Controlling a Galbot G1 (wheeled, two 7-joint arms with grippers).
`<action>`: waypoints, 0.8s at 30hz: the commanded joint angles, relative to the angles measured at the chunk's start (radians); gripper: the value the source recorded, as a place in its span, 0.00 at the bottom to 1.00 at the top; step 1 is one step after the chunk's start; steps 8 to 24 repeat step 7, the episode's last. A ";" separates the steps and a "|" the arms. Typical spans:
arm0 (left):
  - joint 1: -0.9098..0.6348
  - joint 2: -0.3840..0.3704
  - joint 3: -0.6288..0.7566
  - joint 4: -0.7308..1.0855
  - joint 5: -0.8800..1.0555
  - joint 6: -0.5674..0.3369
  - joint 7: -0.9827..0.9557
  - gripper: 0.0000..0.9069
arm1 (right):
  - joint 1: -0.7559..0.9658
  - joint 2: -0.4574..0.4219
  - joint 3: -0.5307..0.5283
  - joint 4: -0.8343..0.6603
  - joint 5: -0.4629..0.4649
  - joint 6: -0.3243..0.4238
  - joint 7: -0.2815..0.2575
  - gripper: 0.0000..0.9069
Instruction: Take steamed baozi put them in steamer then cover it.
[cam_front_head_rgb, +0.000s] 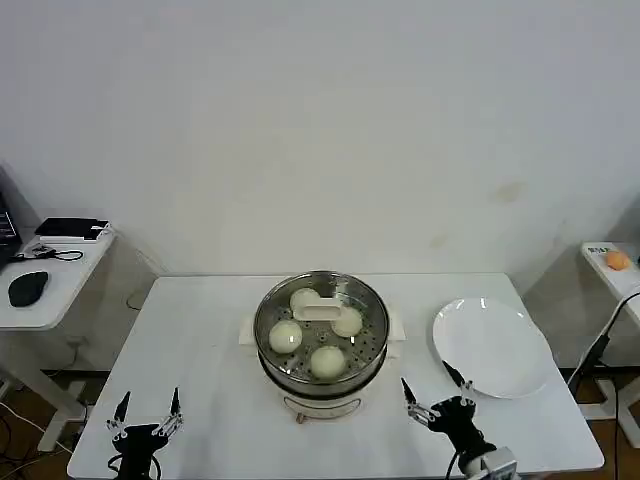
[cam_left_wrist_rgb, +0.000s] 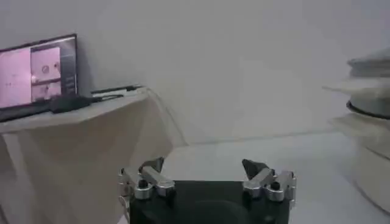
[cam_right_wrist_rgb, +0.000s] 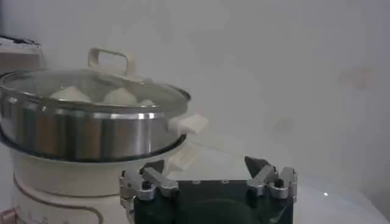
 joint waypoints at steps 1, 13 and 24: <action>0.016 -0.014 0.004 -0.005 0.016 0.002 -0.007 1.00 | -0.004 -0.014 -0.003 0.008 0.012 -0.007 0.007 1.00; 0.049 -0.045 0.013 -0.032 0.051 -0.001 -0.009 1.00 | -0.003 -0.054 0.009 0.029 0.053 -0.018 0.010 1.00; 0.049 -0.045 0.013 -0.032 0.051 -0.001 -0.009 1.00 | -0.003 -0.054 0.009 0.029 0.053 -0.018 0.010 1.00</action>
